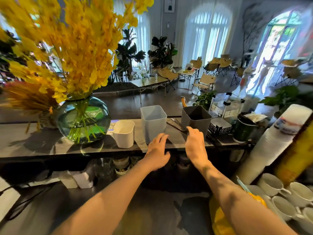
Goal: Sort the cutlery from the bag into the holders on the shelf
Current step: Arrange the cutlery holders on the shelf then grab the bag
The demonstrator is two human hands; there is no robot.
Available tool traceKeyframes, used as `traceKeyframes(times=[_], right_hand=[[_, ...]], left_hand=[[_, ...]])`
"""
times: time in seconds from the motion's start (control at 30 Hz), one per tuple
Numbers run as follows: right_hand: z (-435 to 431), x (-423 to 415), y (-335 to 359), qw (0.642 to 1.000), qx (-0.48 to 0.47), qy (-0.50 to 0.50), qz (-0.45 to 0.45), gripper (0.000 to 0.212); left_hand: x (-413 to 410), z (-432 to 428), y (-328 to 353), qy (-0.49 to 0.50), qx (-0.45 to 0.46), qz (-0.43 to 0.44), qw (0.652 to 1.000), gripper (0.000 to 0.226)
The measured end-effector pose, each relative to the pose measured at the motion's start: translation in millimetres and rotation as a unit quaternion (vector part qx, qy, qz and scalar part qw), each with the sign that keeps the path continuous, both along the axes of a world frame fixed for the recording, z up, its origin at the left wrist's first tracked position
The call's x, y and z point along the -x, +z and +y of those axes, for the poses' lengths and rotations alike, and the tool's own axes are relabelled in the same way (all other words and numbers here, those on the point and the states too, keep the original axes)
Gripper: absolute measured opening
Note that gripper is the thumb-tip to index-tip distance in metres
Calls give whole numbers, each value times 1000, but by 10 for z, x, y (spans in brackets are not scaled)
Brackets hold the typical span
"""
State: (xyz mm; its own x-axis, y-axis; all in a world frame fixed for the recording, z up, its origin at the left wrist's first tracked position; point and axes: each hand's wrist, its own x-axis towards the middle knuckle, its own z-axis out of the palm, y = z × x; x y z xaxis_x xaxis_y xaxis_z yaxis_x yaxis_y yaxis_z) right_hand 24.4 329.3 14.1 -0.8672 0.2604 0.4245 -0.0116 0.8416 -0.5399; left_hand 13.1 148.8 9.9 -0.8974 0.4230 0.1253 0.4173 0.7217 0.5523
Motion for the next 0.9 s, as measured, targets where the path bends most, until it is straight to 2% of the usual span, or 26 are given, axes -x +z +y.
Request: traceKeyframes(times=[0.17,0.23,0.5,0.63,0.73,0.9], right_hand=[[-15,-76,409,995,-30,8,93,40],[-1,-35,517,994,-46,12,102,38],[-339,257,732,989,-114,98,18,45],[-510,500,764,981,-136,137,3,40],[-548,696,772,980,-116,158,-15,40],[-519,886,743,989,-25,148,-17,39]], left_hand=[[-70,-145,400,-6,-14,46,999,77],[-48,-196,539,0,-5,65,998,78],[160,-393,747,30,36,66,997,87],[326,-366,732,17,64,71,995,91],[493,-363,733,19,53,57,997,93],[701,-377,652,16,58,64,996,89]])
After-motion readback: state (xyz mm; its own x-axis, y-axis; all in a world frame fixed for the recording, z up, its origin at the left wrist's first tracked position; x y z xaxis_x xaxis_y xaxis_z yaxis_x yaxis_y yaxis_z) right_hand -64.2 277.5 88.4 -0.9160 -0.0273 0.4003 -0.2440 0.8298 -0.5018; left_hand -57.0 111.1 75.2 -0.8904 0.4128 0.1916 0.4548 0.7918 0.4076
